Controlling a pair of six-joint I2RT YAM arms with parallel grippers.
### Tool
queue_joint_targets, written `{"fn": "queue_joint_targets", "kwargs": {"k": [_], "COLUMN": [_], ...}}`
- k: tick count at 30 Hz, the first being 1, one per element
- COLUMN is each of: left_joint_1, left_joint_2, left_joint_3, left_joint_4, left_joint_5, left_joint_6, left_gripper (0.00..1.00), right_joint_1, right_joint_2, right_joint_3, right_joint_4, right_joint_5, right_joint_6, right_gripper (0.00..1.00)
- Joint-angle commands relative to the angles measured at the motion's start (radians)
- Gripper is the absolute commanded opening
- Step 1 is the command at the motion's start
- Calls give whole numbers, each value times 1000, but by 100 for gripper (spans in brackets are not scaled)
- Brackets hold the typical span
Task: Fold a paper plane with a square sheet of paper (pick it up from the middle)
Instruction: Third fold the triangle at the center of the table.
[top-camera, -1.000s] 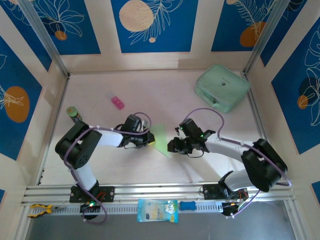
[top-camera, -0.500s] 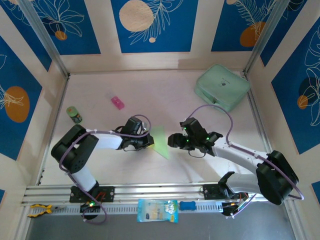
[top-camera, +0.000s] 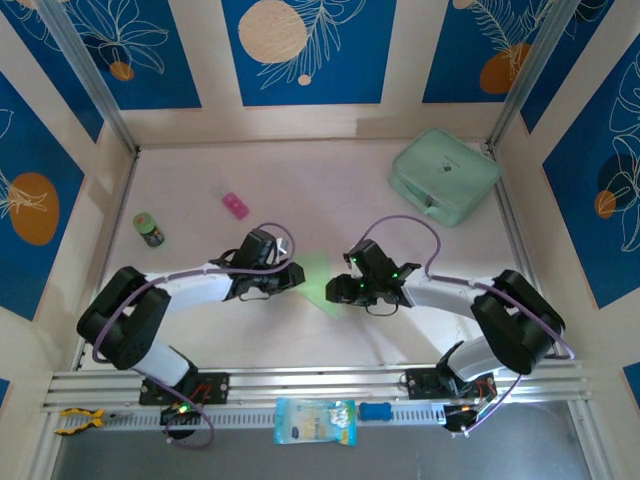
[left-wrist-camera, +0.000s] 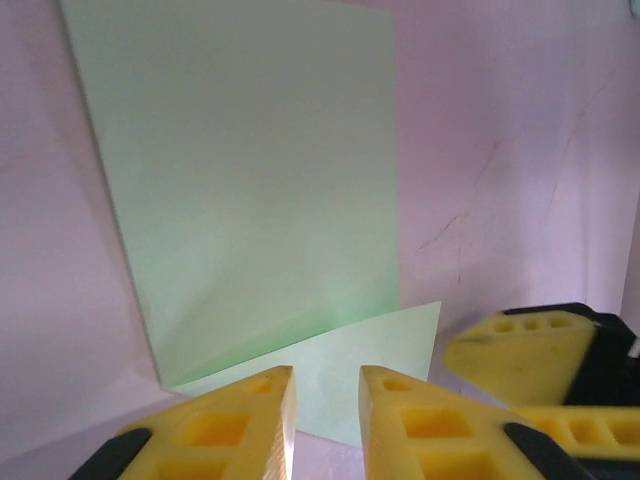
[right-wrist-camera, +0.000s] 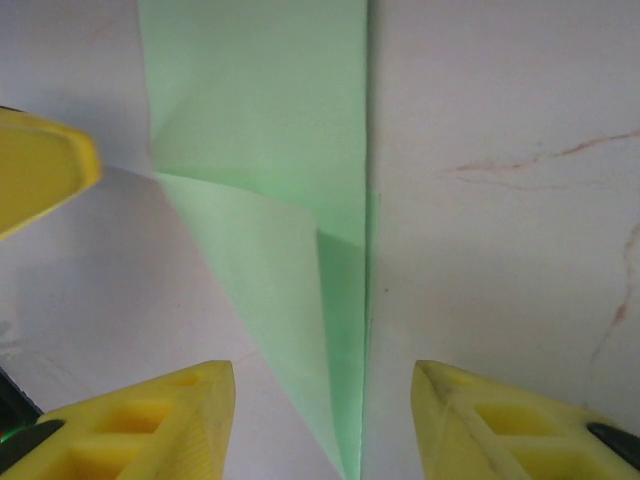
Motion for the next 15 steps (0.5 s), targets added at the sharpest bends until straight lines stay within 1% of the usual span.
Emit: {"fn": "queue_joint_targets", "kwargs": {"k": [1, 5, 8, 11, 15], "left_joint_1": [43, 92, 120, 141, 149], "left_joint_2": [-33, -27, -5, 23, 42], "left_joint_3": [-42, -48, -45, -45, -49], "left_joint_4": [3, 22, 48, 84, 112], "left_joint_5": [33, 96, 142, 181, 204], "left_joint_6": [18, 22, 16, -1, -19], "left_gripper": [27, 30, 30, 31, 30], "right_joint_1": [-22, -56, -71, -81, -87], "right_joint_2": [37, 84, 110, 127, 131], "right_joint_3": [38, 65, 79, 88, 89], "right_joint_4": [50, 78, 91, 101, 103], "right_joint_5": [-89, -141, -163, -175, -174], "right_joint_6": [-5, -19, -28, -30, -32], "right_gripper": [48, 41, 40, 36, 33]}}
